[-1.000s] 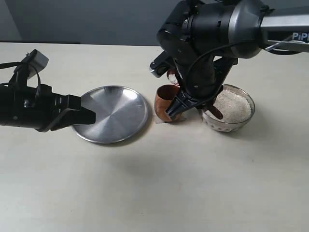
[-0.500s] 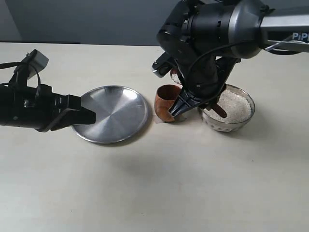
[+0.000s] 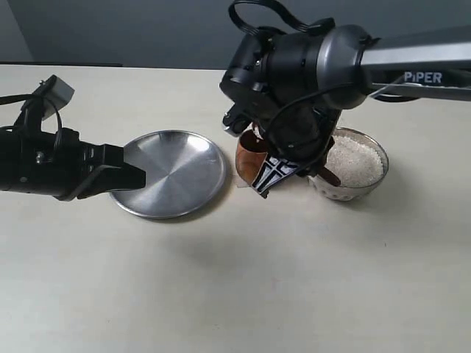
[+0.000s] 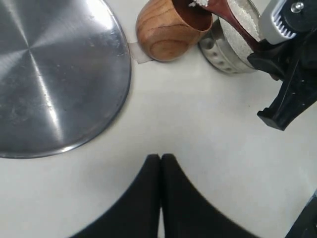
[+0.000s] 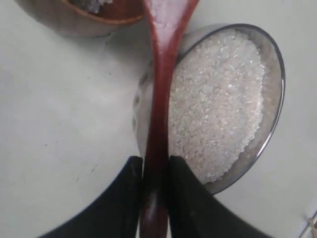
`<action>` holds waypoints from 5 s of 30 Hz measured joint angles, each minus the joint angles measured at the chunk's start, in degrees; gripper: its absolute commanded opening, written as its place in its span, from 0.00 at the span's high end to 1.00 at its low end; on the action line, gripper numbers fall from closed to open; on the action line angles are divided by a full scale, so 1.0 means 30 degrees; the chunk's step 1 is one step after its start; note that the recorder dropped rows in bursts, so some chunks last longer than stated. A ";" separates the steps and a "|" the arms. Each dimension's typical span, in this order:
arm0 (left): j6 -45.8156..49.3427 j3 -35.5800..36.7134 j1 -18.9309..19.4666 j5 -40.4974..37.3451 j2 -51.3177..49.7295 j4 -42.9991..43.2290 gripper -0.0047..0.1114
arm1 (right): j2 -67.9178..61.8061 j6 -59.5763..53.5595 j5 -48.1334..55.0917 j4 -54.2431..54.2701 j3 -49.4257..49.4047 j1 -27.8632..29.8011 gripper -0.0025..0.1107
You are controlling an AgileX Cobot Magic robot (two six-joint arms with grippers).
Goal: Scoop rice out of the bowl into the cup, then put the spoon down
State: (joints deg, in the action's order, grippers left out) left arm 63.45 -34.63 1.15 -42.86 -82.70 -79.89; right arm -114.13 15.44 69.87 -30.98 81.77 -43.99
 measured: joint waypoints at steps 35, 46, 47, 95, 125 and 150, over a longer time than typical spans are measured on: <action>0.0000 0.0000 0.0000 -0.0072 0.0000 0.0000 0.96 | -0.0186 0.0195 -0.0002 -0.1481 0.0000 -0.0804 0.98; 0.0000 0.0000 0.0000 -0.0072 0.0000 0.0000 0.96 | -0.0186 0.0346 -0.0002 -0.1838 0.0000 -0.0804 0.98; 0.0000 0.0000 0.0000 -0.0072 0.0000 0.0000 0.96 | -0.0186 0.0346 -0.0002 -0.1838 0.0000 -0.0804 0.98; 0.0000 0.0000 0.0000 -0.0072 0.0000 0.0000 0.96 | 0.0459 0.1358 -0.0031 -0.4065 -0.1756 -0.0804 0.98; 0.0000 0.0000 0.0000 -0.0072 0.0000 0.0000 0.96 | 0.0459 0.1546 -0.0031 -0.6021 -0.2866 -0.1567 0.98; 0.0000 0.0000 0.0000 -0.0072 0.0000 0.0000 0.96 | 0.0424 -0.0388 -0.0031 -0.7554 -0.2866 -0.1567 0.98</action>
State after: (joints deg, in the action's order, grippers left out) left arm 63.45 -34.63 1.15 -43.07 -82.70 -79.89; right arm -112.85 14.28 69.77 -53.65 73.18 -48.69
